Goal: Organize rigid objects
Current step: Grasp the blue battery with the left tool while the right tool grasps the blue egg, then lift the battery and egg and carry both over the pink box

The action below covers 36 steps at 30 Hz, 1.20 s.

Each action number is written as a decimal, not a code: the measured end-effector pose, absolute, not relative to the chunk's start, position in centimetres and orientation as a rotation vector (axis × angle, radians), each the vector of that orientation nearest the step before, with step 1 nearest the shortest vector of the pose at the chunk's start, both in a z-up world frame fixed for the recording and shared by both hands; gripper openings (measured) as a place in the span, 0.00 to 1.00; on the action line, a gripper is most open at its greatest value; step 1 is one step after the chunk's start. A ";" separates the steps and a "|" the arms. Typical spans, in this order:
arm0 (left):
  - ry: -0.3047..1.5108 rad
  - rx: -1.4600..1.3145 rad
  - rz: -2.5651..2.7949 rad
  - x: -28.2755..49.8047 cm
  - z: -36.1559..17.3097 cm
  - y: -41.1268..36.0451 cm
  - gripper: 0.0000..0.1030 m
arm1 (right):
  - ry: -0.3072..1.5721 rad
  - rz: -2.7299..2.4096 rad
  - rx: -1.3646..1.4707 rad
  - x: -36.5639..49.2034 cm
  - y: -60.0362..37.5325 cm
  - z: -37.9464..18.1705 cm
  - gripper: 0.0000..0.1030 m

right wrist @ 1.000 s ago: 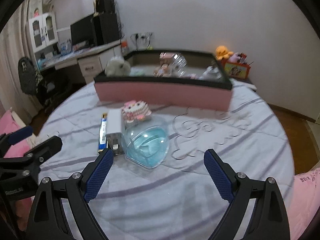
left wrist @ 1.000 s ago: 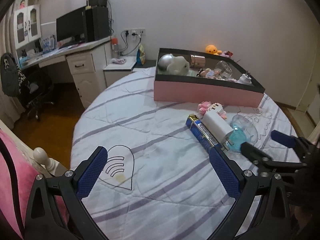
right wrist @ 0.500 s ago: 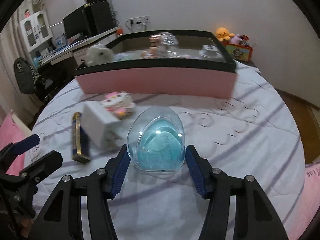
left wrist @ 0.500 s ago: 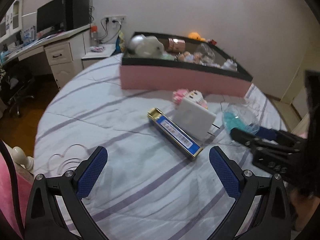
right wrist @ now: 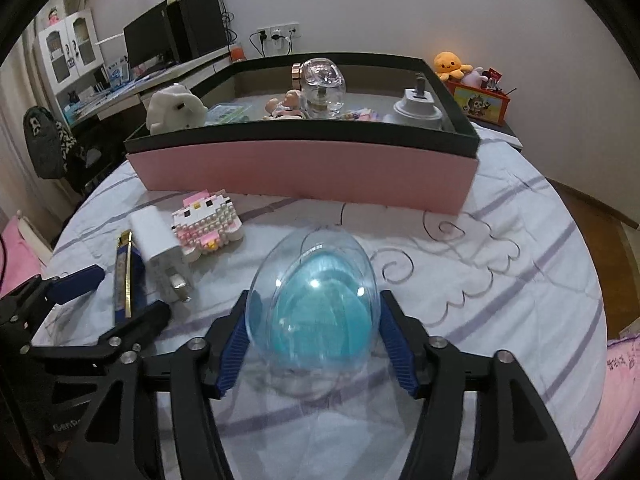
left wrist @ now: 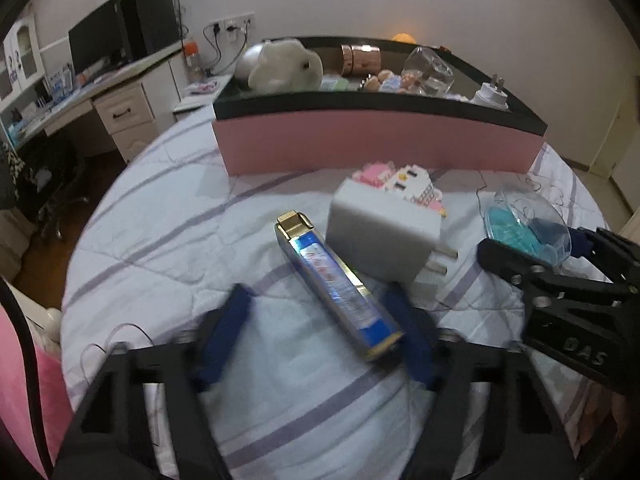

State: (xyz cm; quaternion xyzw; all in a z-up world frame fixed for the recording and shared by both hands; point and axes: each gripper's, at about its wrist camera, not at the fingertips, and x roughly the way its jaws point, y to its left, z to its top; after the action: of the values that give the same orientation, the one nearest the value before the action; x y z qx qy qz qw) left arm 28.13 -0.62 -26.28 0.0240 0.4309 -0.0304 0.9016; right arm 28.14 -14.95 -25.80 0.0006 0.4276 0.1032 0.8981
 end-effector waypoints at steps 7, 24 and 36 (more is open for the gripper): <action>0.858 0.002 -0.092 27.4 -25.5 0.8 0.15 | 0.883 0.201 -0.060 28.4 -14.2 -25.8 0.55; 0.637 -0.070 -0.191 19.8 -19.9 0.7 0.15 | 0.650 0.294 0.071 20.7 -15.3 -20.0 0.55; 0.396 -0.019 -0.148 14.2 -11.6 0.0 0.15 | 0.461 0.295 0.059 15.5 -14.5 -14.0 0.55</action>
State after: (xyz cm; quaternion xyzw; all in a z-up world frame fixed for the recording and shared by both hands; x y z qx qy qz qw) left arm 14.20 0.02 -11.58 -0.0095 0.1964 -0.0736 0.9777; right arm 15.55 -14.52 -13.95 0.0293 0.2278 0.1457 0.9623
